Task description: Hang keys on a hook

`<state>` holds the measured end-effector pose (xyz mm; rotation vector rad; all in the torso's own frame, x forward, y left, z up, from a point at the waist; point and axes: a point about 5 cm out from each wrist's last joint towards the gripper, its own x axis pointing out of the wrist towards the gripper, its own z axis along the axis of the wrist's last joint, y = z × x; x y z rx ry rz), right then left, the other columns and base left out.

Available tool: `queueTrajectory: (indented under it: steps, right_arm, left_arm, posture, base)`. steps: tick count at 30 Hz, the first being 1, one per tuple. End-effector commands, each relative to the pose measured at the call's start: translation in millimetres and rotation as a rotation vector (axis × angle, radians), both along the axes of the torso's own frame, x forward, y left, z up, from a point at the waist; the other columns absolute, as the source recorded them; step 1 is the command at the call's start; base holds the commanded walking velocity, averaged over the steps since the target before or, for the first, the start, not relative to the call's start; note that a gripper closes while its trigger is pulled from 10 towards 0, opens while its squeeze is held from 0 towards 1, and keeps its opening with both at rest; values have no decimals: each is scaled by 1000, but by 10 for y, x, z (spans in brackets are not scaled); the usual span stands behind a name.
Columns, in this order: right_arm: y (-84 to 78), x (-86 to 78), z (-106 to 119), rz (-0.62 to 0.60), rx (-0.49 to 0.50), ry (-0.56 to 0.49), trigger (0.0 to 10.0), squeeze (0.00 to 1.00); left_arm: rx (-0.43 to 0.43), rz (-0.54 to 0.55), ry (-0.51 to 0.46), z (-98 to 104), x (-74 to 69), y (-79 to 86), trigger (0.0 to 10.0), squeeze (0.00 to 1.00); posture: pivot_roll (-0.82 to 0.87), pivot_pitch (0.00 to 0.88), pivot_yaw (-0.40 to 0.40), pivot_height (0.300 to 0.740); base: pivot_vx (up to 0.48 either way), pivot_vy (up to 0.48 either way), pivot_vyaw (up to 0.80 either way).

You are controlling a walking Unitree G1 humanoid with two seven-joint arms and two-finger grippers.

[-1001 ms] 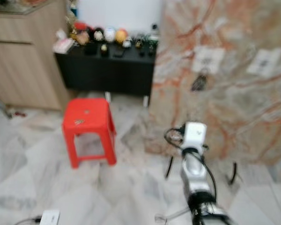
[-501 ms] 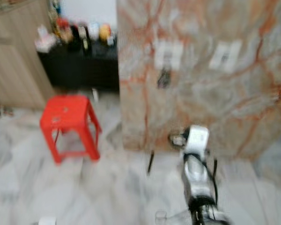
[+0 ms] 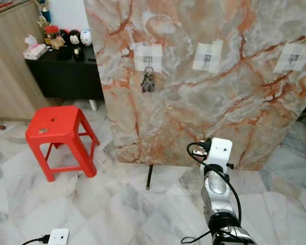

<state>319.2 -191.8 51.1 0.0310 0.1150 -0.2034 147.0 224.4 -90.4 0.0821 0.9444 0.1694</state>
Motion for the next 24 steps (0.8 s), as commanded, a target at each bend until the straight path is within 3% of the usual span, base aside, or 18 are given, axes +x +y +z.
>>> queueTrajectory:
  steps: [1,12,13,24]
  right_arm:
    - [13,25,38,-1,0,-13,10000,0]
    - [30,-6,-56,8,0,52,10000,0]
    - [22,-80,-181,27,-8,114,10000,0]
    - [-124,-565,-726,-21,51,372,10000,0]
  left_arm:
    - [4,13,-8,8,3,24,10000,0]
    - [4,-9,-16,20,42,4,10000,0]
    - [3,-12,-20,23,55,-9,10000,0]
    - [0,-13,-29,27,78,-41,10000,0]
  posture:
    - [-68,0,-15,740]
    - [-73,0,-9,740]
    - [-74,0,-11,740]
    - [-73,0,-16,740]
  base:
    - [0,0,0]
    - [0,0,0]
    - [0,0,0]
    - [0,0,0]
